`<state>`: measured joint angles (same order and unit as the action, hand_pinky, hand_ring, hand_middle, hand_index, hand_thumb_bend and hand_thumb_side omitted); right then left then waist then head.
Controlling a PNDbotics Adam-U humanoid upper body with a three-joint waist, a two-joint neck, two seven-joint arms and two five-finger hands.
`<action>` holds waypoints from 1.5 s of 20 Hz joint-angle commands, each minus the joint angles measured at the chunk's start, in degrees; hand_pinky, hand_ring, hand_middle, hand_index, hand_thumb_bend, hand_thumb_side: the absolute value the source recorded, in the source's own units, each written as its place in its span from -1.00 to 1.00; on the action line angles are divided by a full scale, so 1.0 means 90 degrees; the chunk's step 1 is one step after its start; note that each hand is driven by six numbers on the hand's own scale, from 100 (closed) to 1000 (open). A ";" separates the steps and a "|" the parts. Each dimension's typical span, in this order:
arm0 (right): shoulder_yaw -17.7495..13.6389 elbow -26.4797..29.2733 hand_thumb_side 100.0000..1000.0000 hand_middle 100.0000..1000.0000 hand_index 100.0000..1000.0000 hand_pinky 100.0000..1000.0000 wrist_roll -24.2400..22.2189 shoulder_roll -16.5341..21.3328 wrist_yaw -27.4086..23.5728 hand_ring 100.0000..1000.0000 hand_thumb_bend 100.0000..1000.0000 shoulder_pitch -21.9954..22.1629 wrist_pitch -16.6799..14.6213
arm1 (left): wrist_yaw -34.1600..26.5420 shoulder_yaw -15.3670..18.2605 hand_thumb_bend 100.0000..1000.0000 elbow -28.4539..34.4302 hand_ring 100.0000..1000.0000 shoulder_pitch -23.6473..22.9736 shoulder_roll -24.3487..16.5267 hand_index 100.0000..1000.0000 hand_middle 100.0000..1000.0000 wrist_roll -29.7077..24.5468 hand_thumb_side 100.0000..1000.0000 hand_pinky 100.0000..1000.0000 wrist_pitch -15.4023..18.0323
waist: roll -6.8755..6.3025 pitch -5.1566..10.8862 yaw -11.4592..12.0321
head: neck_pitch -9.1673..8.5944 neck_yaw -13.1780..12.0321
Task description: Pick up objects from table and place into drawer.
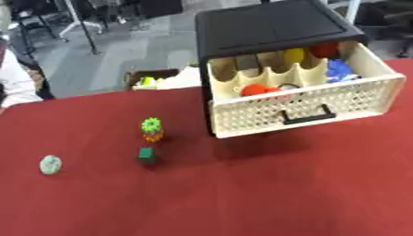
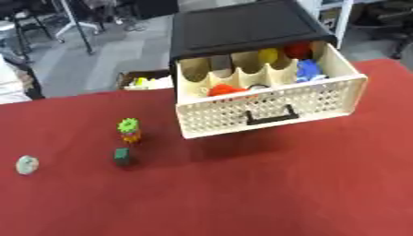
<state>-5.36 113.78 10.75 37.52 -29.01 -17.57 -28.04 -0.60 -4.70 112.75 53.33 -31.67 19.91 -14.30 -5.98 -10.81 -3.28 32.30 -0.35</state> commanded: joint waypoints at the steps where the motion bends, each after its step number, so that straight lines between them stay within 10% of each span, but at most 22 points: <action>1: -0.0145 0.0091 1.00 0.25 0.57 0.31 -0.0036 0.0546 0.0356 0.42 -1.00 0.0048 -0.0235 | -0.0459 0.0274 -1.00 0.0197 0.35 -0.0267 -0.0275 0.63 0.22 0.0348 0.51 0.24 0.0246 | 0.0118 0.0124 0.0038 | 0.0118 0.0054; 14: -0.0120 0.0091 1.00 0.28 0.56 0.08 -0.1176 0.2623 0.2840 0.34 -1.00 0.0615 -0.0653 | -0.0488 0.0608 -1.00 0.0205 0.37 -0.2162 0.0380 0.66 0.24 0.0545 0.72 0.27 0.2066 | 0.0489 0.0338 0.0223 | 0.0390 0.0125; 30: 0.0865 0.0091 1.00 0.32 0.56 -0.14 -0.3001 0.4196 0.4563 0.22 -1.00 0.0953 -0.1104 | -0.0244 0.0547 -1.00 0.0205 0.33 -0.3630 0.1405 0.61 0.19 -0.0393 1.00 0.26 0.1629 | 0.0791 0.0225 0.0358 | 0.0265 0.0367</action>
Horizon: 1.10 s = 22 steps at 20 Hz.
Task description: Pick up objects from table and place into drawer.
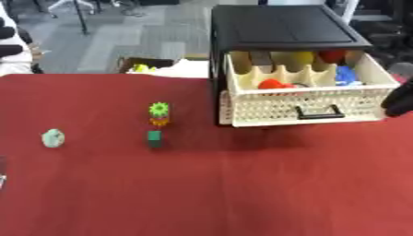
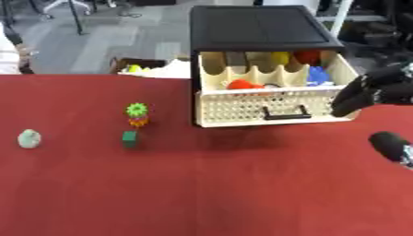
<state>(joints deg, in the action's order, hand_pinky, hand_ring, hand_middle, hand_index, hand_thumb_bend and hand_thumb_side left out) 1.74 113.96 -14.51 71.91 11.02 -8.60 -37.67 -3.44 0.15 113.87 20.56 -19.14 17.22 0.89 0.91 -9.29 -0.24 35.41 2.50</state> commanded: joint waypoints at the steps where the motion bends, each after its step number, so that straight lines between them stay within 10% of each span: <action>1: 0.0140 0.0070 1.00 0.31 0.56 -0.14 -0.0275 0.0407 0.0142 0.22 -1.00 -0.0056 -0.0046 | 0.0084 0.0014 -1.00 0.0080 0.33 -0.0012 0.0047 0.61 0.19 -0.0115 1.00 0.26 -0.0091 | 0.0038 0.0043 0.0030 | -0.0088 0.0069; 11: 0.0833 0.0070 1.00 0.25 0.61 -0.30 -0.1058 0.0544 0.0176 0.14 -1.00 -0.0206 0.0206 | 0.0167 -0.0034 -1.00 0.0080 0.33 -0.0073 0.0215 0.60 0.19 -0.0290 1.00 0.26 -0.0238 | 0.0102 -0.0094 0.0192 | -0.0222 0.0189; 22: 0.1297 0.0070 1.00 0.27 0.64 -0.33 -0.2501 0.0386 -0.0763 0.18 -1.00 -0.0734 0.1780 | 0.0189 -0.0103 -1.00 0.0080 0.33 -0.0059 0.0343 0.60 0.19 -0.0440 1.00 0.26 -0.0323 | 0.0157 -0.0186 0.0365 | -0.0181 0.0368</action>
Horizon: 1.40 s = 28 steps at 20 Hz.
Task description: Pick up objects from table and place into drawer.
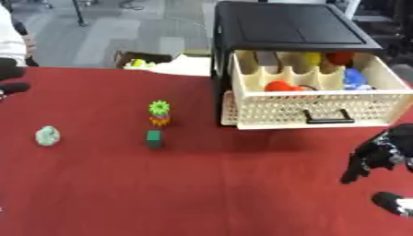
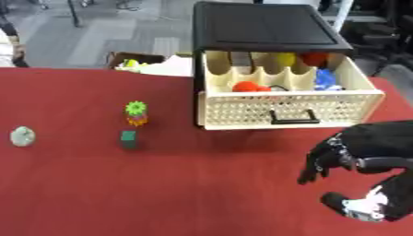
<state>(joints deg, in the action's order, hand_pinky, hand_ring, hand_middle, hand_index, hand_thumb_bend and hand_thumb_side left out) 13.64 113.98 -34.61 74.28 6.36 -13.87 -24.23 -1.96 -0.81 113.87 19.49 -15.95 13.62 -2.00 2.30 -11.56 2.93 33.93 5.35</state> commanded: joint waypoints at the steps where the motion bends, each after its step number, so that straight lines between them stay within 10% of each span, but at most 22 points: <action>1: -0.0010 0.0068 1.00 0.29 0.64 -0.31 -0.0393 0.0098 -0.0306 0.20 -1.00 -0.0231 0.0396 | 0.0023 0.0001 -1.00 0.0081 0.33 0.0061 -0.0003 0.60 0.19 -0.0049 1.00 0.26 -0.0010 | 0.0010 0.0062 0.0024 | -0.0013 0.0072; 28: 0.0339 -0.1183 1.00 0.34 0.75 -0.24 -0.1869 -0.0855 -0.0705 0.19 -1.00 -0.1954 0.1473 | 0.0089 0.0028 -1.00 0.0081 0.34 0.0038 0.0111 0.59 0.20 -0.0219 1.00 0.34 -0.0215 | 0.0118 -0.0009 0.0230 | 0.0061 0.0331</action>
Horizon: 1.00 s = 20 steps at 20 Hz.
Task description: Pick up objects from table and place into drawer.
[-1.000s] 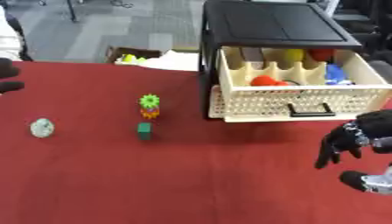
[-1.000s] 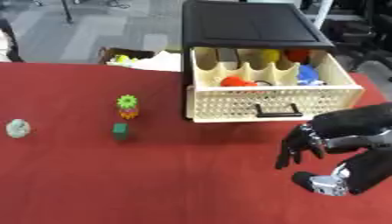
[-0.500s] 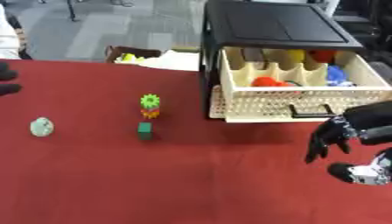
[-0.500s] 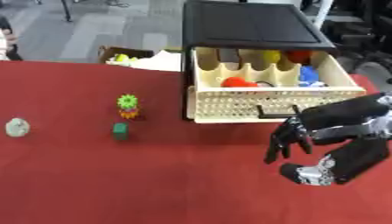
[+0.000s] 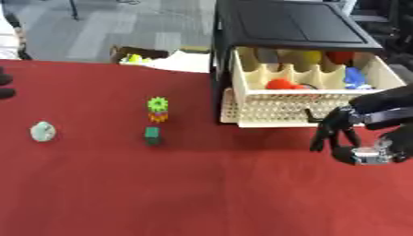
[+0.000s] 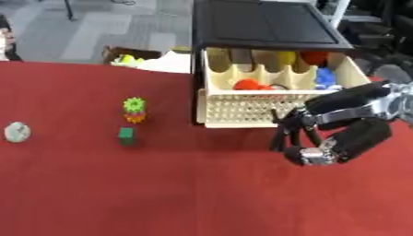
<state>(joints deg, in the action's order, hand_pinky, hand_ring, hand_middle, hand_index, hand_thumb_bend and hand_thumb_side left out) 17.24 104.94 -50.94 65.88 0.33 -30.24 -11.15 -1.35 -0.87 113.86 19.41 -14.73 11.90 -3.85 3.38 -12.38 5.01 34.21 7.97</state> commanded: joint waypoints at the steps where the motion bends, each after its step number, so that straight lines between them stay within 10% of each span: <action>1: -0.0057 -0.0244 1.00 0.34 0.76 -0.24 -0.0068 0.0059 -0.0031 0.19 -1.00 -0.0168 0.0032 | 0.0023 0.0036 -1.00 0.0081 0.34 0.0048 -0.0024 0.59 0.20 -0.0032 1.00 0.34 -0.0011 | -0.0003 0.0077 -0.0003 | 0.0041 0.0048; 20: 0.0033 -0.0957 1.00 0.35 0.76 -0.23 -0.0114 -0.0197 0.0102 0.21 -1.00 -0.0549 0.0018 | 0.0031 0.0037 -1.00 0.0081 0.35 0.0094 0.0034 0.59 0.20 -0.0071 1.00 0.36 -0.0019 | -0.0020 -0.0012 0.0037 | 0.0099 0.0139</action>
<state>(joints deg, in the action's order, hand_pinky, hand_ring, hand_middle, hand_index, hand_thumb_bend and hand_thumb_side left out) 18.05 97.20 -51.97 63.01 0.61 -34.36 -10.90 -1.07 -0.86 113.86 19.43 -14.01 11.39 -4.20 3.33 -13.12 5.30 34.76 9.01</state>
